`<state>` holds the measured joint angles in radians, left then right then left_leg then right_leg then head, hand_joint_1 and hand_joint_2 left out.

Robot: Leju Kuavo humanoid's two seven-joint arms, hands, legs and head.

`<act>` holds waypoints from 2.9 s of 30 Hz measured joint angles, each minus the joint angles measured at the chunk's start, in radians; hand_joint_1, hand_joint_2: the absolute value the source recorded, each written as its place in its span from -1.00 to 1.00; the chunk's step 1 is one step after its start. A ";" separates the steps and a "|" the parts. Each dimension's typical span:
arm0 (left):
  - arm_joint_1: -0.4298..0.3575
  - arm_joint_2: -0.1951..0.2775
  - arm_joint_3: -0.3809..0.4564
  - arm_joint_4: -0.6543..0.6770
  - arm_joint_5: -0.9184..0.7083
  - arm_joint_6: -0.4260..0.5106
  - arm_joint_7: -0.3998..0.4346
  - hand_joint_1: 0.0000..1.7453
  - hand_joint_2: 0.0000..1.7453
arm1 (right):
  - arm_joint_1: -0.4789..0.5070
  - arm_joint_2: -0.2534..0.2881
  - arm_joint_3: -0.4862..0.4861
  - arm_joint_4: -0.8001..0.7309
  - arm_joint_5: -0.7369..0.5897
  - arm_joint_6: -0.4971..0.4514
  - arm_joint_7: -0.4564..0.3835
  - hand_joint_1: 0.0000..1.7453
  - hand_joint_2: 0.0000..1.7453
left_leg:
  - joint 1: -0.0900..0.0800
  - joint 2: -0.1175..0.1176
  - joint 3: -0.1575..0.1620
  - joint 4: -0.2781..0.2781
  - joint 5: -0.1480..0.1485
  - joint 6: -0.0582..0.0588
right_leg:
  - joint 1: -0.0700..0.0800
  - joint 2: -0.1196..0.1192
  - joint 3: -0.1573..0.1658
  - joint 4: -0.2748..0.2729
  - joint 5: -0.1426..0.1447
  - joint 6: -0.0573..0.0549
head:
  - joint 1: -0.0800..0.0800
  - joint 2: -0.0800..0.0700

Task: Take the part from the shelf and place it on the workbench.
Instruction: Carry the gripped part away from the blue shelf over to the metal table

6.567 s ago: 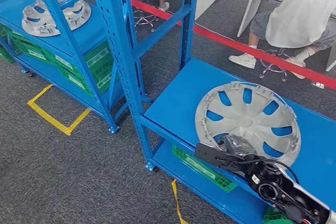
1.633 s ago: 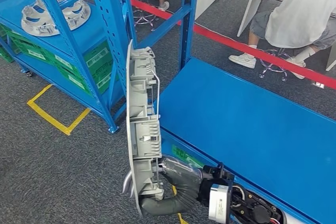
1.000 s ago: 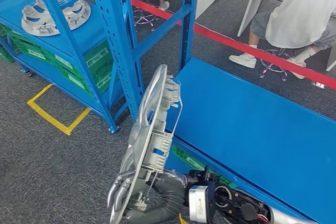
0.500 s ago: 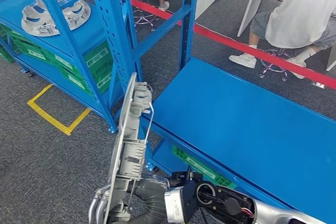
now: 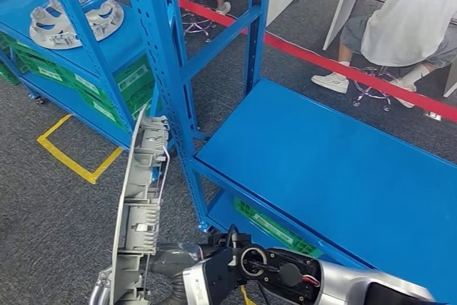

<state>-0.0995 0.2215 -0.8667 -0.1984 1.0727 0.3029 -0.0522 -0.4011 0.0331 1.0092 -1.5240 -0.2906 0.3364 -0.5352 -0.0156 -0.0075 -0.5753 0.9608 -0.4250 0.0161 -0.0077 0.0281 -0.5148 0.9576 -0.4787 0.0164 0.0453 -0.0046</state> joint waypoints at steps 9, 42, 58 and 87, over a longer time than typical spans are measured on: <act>0.000 0.000 0.000 0.000 0.000 0.000 0.000 -1.00 1.00 | -0.011 0.009 0.020 0.035 -0.007 -0.001 -0.002 1.00 1.00 | 0.000 0.000 0.000 0.000 0.000 0.000 | 0.000 0.000 0.000 0.000 0.000 0.000 | 0.000 0.000; 0.001 0.012 0.000 0.000 0.008 -0.001 0.016 -1.00 1.00 | -0.012 0.023 0.040 0.082 0.019 0.012 -0.004 1.00 1.00 | 0.008 -0.031 0.027 -0.012 -0.009 -0.002 | -0.006 0.010 -0.012 0.014 0.009 0.004 | 0.013 0.000; 0.001 0.018 0.000 0.000 0.021 0.008 0.028 -1.00 1.00 | -0.012 0.039 0.041 0.099 0.026 0.017 -0.003 1.00 1.00 | 0.024 0.034 0.001 -0.011 0.011 -0.040 | 0.004 -0.063 0.013 -0.010 -0.001 -0.014 | -0.004 0.000; -0.004 0.170 0.028 0.001 0.078 0.108 0.052 -1.00 1.00 | 0.039 0.039 0.008 0.095 0.046 -0.001 0.009 1.00 1.00 | 0.048 0.030 -0.042 0.084 -0.016 -0.076 | 0.001 -0.077 0.015 -0.022 0.015 -0.027 | -0.007 0.000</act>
<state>-0.1039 0.3914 -0.8390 -0.1972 1.1502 0.4108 -0.0004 -0.3619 0.0719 1.0173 -1.4292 -0.2441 0.3354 -0.5265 0.0321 0.0225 -0.6175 1.0451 -0.4406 -0.0602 -0.0071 -0.0487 -0.5002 0.9358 -0.4639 -0.0103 0.0384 -0.0046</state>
